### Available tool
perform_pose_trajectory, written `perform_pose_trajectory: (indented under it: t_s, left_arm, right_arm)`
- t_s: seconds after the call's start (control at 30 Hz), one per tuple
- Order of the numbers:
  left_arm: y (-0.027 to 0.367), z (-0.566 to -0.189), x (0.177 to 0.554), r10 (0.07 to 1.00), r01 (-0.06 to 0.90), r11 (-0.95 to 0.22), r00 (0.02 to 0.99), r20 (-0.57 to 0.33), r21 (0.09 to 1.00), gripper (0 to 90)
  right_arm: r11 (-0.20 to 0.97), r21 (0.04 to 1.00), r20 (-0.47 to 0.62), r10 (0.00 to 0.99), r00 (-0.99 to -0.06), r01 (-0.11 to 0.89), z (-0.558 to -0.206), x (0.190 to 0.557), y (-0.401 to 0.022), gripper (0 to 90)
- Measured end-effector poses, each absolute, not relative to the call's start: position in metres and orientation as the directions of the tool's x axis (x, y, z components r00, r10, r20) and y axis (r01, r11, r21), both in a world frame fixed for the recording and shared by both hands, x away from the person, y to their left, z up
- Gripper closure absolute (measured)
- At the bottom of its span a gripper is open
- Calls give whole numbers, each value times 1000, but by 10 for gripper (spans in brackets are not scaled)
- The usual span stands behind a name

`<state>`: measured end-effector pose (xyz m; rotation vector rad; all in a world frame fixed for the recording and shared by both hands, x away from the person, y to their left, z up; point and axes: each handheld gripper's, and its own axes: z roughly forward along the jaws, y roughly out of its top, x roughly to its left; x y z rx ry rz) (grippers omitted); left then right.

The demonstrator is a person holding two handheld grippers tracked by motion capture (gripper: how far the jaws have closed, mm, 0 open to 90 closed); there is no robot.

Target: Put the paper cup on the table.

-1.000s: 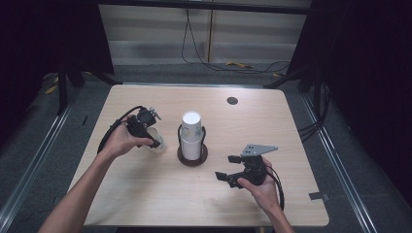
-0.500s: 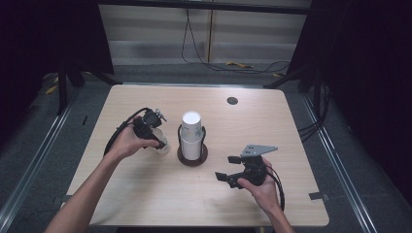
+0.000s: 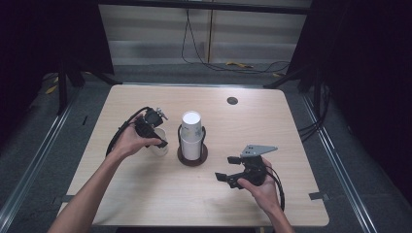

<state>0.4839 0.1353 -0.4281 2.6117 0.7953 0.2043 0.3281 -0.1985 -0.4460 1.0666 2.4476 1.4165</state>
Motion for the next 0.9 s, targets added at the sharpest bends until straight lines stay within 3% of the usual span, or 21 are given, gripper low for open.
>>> perform_pose_trajectory:
  t_s: [0.9]
  left_arm:
    - [149,-422,483,608,511,-641,793,-27,573,168]
  right_arm:
    - [307,800,236,628,-741,515,-445,328,-201,186]
